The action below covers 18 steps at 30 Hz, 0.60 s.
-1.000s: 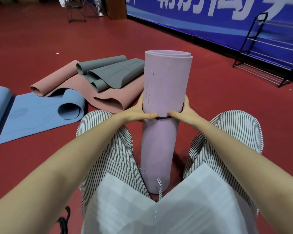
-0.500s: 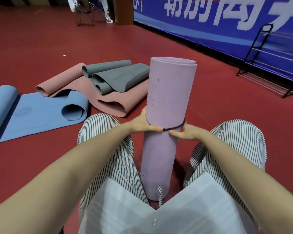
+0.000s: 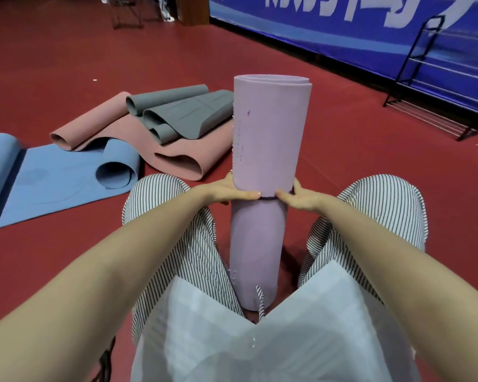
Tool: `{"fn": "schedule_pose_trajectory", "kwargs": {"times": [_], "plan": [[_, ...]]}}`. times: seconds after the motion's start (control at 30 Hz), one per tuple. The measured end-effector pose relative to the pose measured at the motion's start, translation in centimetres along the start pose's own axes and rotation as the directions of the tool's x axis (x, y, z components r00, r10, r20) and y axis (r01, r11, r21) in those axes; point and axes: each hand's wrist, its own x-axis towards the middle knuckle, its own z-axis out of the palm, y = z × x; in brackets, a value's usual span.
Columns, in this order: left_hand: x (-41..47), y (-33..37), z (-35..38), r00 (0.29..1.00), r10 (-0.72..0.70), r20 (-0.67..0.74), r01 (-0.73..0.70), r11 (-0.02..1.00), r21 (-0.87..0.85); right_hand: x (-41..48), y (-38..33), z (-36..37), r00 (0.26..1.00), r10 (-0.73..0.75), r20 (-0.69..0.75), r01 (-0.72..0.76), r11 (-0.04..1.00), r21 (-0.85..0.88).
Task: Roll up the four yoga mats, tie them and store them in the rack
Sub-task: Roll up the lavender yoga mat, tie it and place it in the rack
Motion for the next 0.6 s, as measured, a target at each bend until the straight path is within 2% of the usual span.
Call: {"fn": "schedule_pose_trajectory", "kwargs": {"times": [0.17, 0.33, 0.43, 0.5, 0.6], "plan": [[0.5, -0.4, -0.1, 1.0, 0.022, -0.002, -0.022, 1.0, 0.007, 0.1, 0.3, 0.1, 0.998, 0.042, 0.046, -0.039, 0.998, -0.058], [1.4, -1.3, -0.3, 0.992, 0.089, 0.085, -0.091, 0.996, 0.025, 0.5, 0.8, -0.3, 0.999, 0.021, 0.048, -0.02, 1.0, -0.018], [1.3, -1.3, 0.0, 0.986, 0.074, 0.15, -0.086, 0.993, 0.078, 0.6, 0.4, -0.4, 0.998, -0.063, -0.026, 0.066, 0.987, 0.146], [1.6, -1.3, 0.2, 0.988, 0.106, 0.112, -0.107, 0.994, 0.003, 0.7, 0.3, -0.2, 0.99, -0.094, -0.101, 0.122, 0.939, 0.321], [1.8, -0.4, 0.1, 0.982, 0.189, -0.002, -0.187, 0.97, -0.157, 1.1, 0.3, 0.2, 0.982, -0.099, -0.164, 0.162, 0.884, 0.438]]}}
